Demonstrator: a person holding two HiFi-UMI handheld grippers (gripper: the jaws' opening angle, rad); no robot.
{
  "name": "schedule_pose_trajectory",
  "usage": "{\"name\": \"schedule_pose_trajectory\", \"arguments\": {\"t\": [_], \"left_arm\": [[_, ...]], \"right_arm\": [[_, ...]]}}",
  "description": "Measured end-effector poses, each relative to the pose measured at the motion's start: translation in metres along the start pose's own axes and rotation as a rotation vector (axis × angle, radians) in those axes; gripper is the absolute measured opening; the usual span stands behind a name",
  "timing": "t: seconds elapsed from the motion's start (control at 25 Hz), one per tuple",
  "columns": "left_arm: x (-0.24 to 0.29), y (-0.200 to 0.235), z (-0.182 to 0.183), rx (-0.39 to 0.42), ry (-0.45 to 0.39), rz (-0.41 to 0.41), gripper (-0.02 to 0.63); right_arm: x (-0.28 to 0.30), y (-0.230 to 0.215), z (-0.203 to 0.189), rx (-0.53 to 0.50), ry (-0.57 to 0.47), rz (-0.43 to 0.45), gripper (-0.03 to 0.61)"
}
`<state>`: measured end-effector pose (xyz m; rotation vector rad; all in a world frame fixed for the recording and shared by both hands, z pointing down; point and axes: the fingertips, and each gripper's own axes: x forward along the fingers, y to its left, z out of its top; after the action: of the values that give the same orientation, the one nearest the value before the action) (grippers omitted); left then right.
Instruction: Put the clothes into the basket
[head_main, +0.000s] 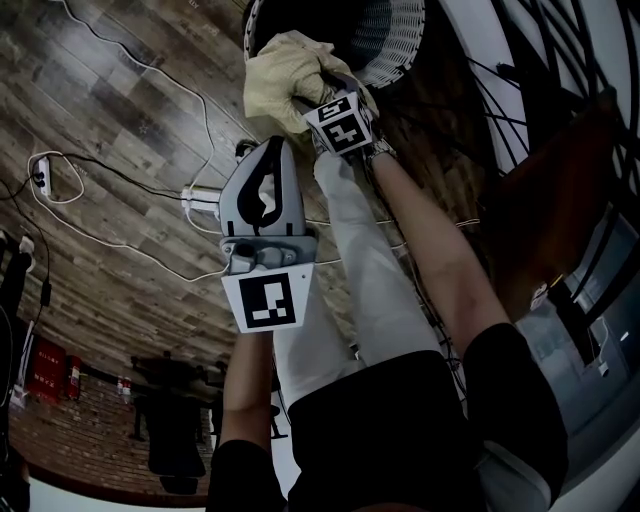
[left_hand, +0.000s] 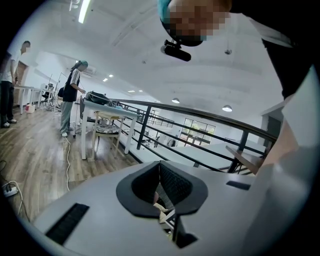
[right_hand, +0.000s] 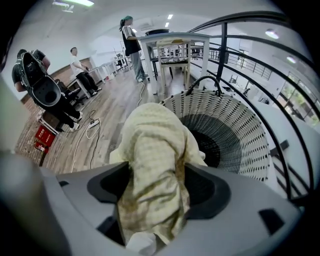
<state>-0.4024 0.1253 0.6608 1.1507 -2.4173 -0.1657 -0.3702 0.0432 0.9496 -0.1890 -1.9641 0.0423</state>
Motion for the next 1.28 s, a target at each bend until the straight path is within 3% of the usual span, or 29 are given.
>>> {"name": "schedule_pose_trajectory", "arguments": {"t": [0.16, 0.6, 0.84, 0.92, 1.0, 1.2, 1.28], "left_arm": [[0.0, -0.009, 0.004, 0.007, -0.019, -0.006, 0.014], [-0.011, -0.032, 0.008, 0.019, -0.022, -0.027, 0.014], [-0.012, -0.04, 0.016, 0.042, -0.025, -0.041, 0.014], [-0.012, -0.041, 0.021, 0.046, -0.03, -0.044, 0.014], [-0.011, -0.042, 0.027, 0.048, -0.037, -0.044, 0.014], [-0.01, -0.043, 0.039, 0.054, -0.055, -0.033, 0.014], [-0.009, -0.043, 0.043, 0.058, -0.058, -0.03, 0.014]], "right_arm": [[-0.006, -0.001, -0.001, 0.019, -0.028, 0.004, 0.365], [-0.035, -0.003, 0.001, 0.014, -0.076, -0.008, 0.368], [-0.05, 0.003, 0.004, 0.074, -0.105, 0.017, 0.364], [-0.055, 0.006, 0.003, 0.091, -0.088, 0.04, 0.309], [-0.062, 0.005, 0.004, 0.097, -0.081, 0.036, 0.208], [-0.087, 0.001, 0.015, 0.117, -0.14, -0.001, 0.025], [-0.098, -0.003, 0.021, 0.129, -0.173, -0.017, 0.011]]}}
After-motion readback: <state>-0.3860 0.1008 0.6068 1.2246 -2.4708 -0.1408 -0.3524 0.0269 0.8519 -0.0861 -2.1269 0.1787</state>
